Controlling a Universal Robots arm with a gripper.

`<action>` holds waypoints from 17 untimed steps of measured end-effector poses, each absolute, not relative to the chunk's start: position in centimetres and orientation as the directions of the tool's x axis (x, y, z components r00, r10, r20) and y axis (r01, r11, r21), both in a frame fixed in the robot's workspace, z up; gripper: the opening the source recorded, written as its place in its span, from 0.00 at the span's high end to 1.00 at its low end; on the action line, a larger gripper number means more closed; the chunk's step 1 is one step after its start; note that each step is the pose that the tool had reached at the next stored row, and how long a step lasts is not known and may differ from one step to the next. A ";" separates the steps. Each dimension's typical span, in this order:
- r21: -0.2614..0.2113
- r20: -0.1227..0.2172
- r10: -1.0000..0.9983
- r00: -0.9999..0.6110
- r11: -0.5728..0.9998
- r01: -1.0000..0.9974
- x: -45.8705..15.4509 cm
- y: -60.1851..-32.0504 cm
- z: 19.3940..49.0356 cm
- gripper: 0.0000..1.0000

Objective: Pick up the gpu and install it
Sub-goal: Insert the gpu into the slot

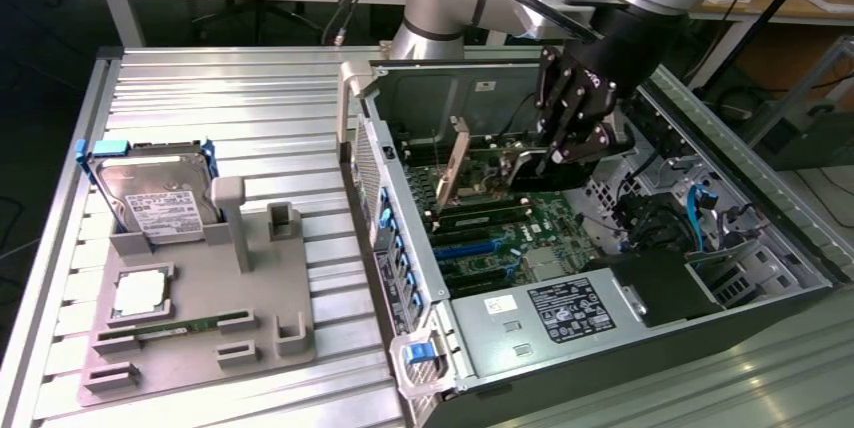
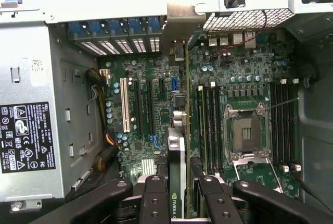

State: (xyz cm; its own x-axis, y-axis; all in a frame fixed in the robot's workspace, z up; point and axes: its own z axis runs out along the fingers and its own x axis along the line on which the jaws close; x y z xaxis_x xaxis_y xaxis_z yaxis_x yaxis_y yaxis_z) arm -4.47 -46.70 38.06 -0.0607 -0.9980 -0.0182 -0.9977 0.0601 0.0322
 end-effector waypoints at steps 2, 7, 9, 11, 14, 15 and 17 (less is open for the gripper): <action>0.032 -0.018 -0.998 -0.061 0.060 -0.998 -4.5 -46.7 38.0 0.73; 0.032 -0.018 -0.998 -0.061 0.060 -0.998 -4.5 -46.7 37.6 0.73; 0.032 -0.018 -0.998 -0.061 0.060 -0.998 -4.5 -46.7 37.5 0.73; 0.032 -0.018 -0.998 -0.061 0.060 -0.998 -4.5 -46.7 37.4 0.73; 0.032 -0.018 -0.998 -0.061 0.060 -0.998 -4.5 -46.7 37.1 0.73; 0.032 -0.018 -0.998 -0.061 0.060 -0.998 -4.5 -46.7 37.1 0.73; 0.032 -0.018 -0.998 -0.061 0.060 -0.998 -4.5 -46.7 36.9 0.73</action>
State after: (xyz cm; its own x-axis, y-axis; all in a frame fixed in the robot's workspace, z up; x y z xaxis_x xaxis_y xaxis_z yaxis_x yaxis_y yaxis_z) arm -4.47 -46.70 36.90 -0.0607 -0.9980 -0.0183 -0.9977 0.0601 0.0323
